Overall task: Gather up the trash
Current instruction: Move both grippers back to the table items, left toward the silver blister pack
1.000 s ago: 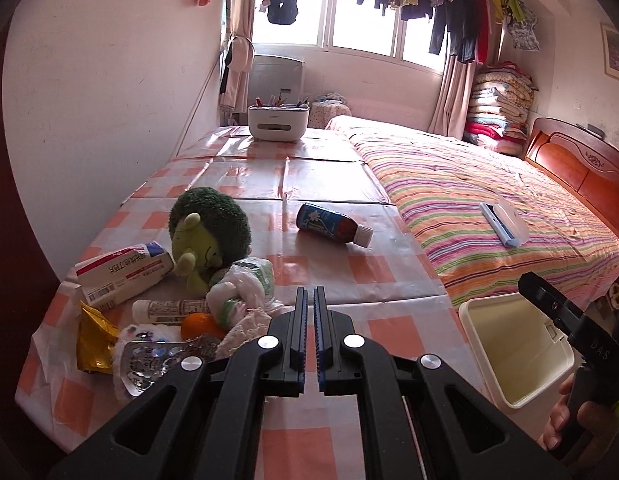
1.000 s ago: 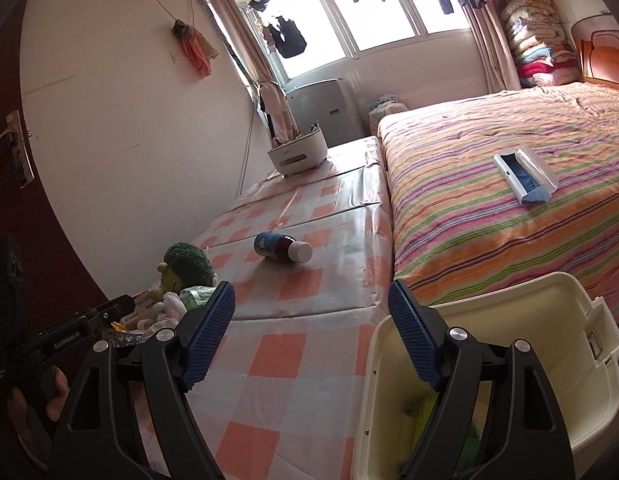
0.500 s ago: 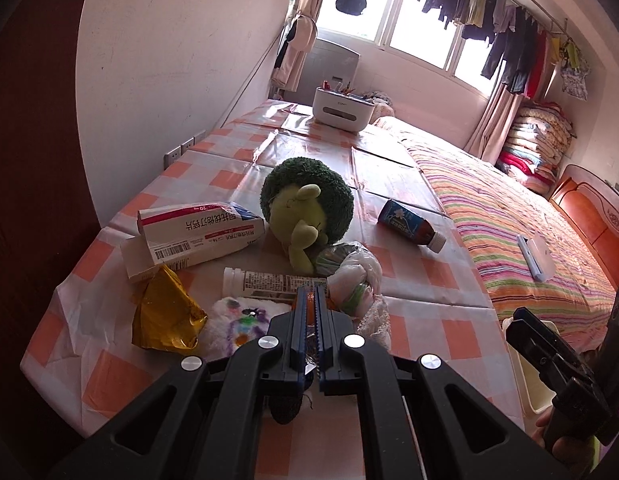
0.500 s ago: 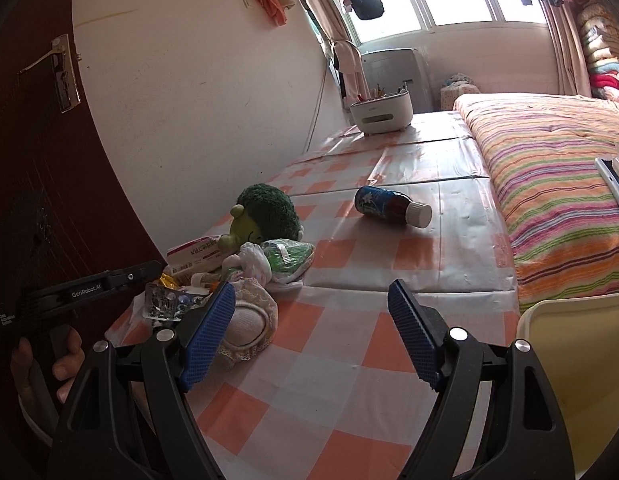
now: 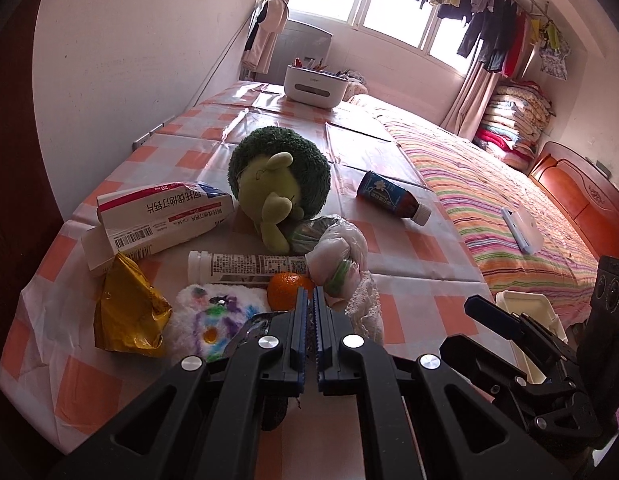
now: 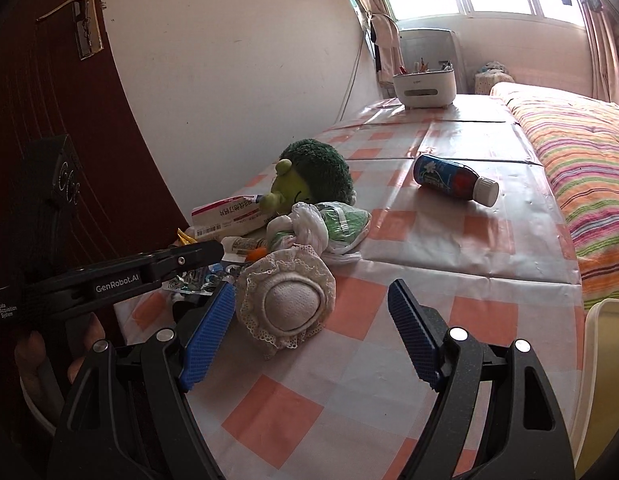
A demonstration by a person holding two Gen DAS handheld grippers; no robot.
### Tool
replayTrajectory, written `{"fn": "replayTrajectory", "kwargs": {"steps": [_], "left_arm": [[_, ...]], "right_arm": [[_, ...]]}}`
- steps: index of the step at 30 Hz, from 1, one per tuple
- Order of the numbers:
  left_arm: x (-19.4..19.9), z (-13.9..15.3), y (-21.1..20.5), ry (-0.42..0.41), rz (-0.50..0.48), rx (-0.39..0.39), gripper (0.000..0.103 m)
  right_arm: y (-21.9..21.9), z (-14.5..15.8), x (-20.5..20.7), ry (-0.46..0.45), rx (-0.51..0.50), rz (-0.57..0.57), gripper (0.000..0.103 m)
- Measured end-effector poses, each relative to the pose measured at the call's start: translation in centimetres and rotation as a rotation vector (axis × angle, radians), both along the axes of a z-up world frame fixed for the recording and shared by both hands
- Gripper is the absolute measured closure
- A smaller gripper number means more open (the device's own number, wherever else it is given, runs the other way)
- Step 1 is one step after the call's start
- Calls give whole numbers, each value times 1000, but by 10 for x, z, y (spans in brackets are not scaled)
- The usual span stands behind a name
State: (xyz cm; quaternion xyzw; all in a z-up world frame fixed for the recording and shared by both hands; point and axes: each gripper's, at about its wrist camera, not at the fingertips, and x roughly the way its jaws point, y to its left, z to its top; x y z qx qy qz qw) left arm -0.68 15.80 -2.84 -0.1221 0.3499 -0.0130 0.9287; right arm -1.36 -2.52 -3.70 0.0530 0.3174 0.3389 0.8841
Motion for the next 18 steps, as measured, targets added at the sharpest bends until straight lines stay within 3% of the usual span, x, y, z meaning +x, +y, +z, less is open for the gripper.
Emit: {"fn": "replayTrajectory", "kwargs": {"steps": [6, 10, 18], "left_arm": [[-9, 11, 8, -65, 31, -2, 102], [-8, 8, 10, -31, -13, -33, 102], [-5, -3, 1, 32, -82, 14, 102]], "right_arm": [[2, -2, 2, 8, -9, -2, 25], [6, -3, 2, 12, -9, 11, 25], [8, -4, 3, 15, -9, 13, 25]]}}
